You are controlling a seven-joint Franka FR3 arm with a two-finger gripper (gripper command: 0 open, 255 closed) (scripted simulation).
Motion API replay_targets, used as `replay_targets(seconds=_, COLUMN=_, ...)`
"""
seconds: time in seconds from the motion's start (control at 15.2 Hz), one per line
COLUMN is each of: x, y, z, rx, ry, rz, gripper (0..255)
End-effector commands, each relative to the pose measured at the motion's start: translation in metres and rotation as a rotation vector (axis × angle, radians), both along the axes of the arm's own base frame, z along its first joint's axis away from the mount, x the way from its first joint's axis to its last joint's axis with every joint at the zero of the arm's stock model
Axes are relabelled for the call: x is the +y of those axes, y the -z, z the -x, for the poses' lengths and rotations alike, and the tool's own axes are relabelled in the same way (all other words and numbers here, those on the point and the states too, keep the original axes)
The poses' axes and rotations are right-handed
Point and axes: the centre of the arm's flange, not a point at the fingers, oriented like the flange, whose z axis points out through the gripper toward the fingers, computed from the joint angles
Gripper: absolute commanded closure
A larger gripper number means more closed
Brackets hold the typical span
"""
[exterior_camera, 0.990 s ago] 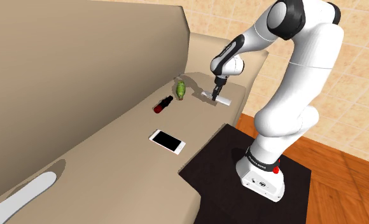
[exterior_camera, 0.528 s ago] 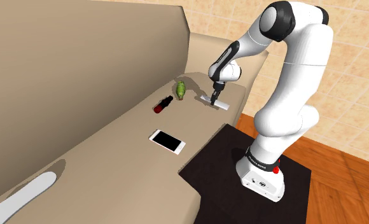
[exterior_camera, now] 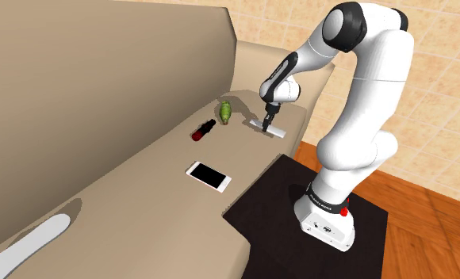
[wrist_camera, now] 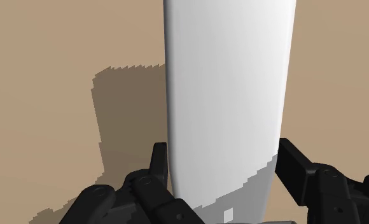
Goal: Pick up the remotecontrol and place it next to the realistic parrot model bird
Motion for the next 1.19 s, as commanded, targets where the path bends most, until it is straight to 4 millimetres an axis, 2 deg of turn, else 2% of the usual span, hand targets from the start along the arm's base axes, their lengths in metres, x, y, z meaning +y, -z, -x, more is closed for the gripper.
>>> replay_targets(seconds=0.0, x=0.0, y=0.0, z=0.0, rx=0.0, ry=0.0, rz=0.0, gripper=0)
replay_targets(seconds=0.33, x=0.0, y=0.0, z=0.0, rx=0.0, ry=0.0, rz=0.0, gripper=0)
replay_targets(seconds=0.59, x=0.001, y=-0.05, z=0.001, rx=0.0, ry=0.0, rz=0.0, gripper=0)
replay_targets(seconds=1.12, x=0.001, y=-0.05, z=0.001, rx=0.0, ry=0.0, rz=0.0, gripper=0)
